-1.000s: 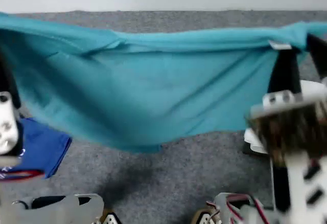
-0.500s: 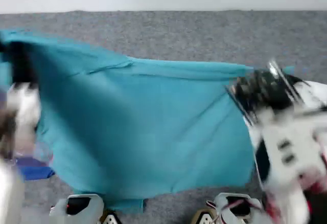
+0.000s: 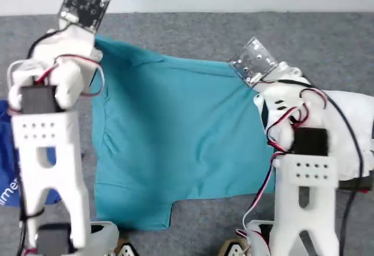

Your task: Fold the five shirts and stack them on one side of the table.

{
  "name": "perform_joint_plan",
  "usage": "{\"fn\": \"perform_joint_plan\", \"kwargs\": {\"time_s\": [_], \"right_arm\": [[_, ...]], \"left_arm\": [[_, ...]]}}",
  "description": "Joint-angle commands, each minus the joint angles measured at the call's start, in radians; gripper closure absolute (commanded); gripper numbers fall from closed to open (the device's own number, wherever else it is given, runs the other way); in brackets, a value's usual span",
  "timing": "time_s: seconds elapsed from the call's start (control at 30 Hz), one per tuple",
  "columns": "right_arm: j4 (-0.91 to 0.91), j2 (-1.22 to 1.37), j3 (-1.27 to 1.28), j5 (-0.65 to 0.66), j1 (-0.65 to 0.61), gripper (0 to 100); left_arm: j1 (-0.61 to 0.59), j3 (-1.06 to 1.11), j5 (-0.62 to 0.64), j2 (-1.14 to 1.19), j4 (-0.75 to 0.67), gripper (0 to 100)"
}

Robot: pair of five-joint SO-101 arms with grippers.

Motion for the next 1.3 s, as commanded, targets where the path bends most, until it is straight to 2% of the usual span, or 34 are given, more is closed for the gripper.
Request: {"fn": "perform_joint_plan", "kwargs": {"time_s": [0.0, 0.23, 0.37, 0.6, 0.73, 0.9, 1.1, 1.27], "right_arm": [[-0.214, 0.044, 0.055, 0.015, 0.008, 99.0], [-0.489, 0.323, 0.009, 0.015, 0.008, 99.0], [-0.527, 0.489, -0.117, 0.015, 0.007, 99.0], [-0.518, 0.699, -0.354, 0.012, 0.005, 99.0], [-0.495, 0.710, -0.367, 0.012, 0.004, 99.0], [-0.340, 0.693, -0.373, 0.015, 0.005, 99.0], [-0.050, 0.601, -0.370, 0.015, 0.004, 99.0], [0.122, 0.550, -0.371, 0.015, 0.012, 99.0]], "left_arm": [[-0.002, -0.002, -0.012, 0.075, -0.149, 99], [-0.003, -0.002, -0.012, 0.210, -0.400, 99], [-0.003, -0.002, -0.012, 0.267, -0.534, 99], [-0.003, -0.002, -0.015, 0.302, -0.551, 99], [-0.005, -0.002, -0.015, 0.301, -0.486, 99], [-0.003, -0.002, -0.017, 0.276, -0.362, 99], [0.034, 0.001, -0.017, 0.176, -0.064, 99], [0.046, 0.001, -0.028, 0.120, 0.207, 99]]}}
